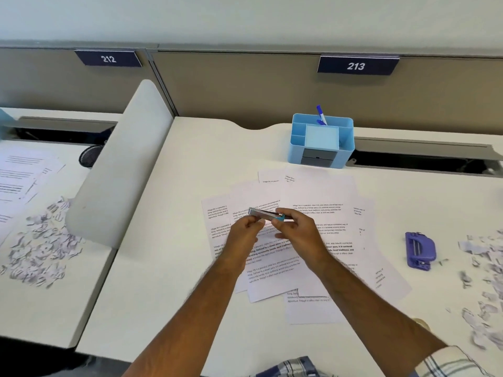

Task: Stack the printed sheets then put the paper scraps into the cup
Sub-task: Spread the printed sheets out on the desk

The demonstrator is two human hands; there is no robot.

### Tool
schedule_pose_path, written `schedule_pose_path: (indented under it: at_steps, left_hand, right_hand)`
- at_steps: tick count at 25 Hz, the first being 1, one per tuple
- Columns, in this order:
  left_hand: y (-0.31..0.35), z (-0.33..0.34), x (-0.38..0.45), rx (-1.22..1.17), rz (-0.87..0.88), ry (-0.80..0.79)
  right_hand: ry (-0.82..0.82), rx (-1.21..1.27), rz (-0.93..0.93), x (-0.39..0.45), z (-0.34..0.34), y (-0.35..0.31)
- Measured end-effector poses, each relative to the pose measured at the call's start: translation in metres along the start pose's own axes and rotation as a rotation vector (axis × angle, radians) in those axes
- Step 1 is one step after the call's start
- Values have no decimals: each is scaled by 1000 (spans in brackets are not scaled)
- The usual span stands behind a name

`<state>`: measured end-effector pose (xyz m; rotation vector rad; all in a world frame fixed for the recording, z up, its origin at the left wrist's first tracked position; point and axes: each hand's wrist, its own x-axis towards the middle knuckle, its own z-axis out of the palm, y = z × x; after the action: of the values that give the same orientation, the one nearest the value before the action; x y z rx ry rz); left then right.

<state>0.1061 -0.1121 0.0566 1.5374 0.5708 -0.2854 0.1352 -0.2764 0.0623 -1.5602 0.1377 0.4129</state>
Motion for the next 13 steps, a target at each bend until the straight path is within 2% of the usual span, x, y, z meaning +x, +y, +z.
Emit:
schedule_pose_path:
  at_steps: [5, 9, 13]
  left_hand:
    - [-26, -32, 29, 915, 352, 161]
    - [-37, -61, 54, 1047, 287, 242]
    - [-49, -80, 69, 1140, 230, 342]
  right_hand:
    - [85, -251, -115, 25, -31, -24]
    - [162, -327, -196, 53, -54, -52]
    - [249, -339, -196, 85, -67, -72]
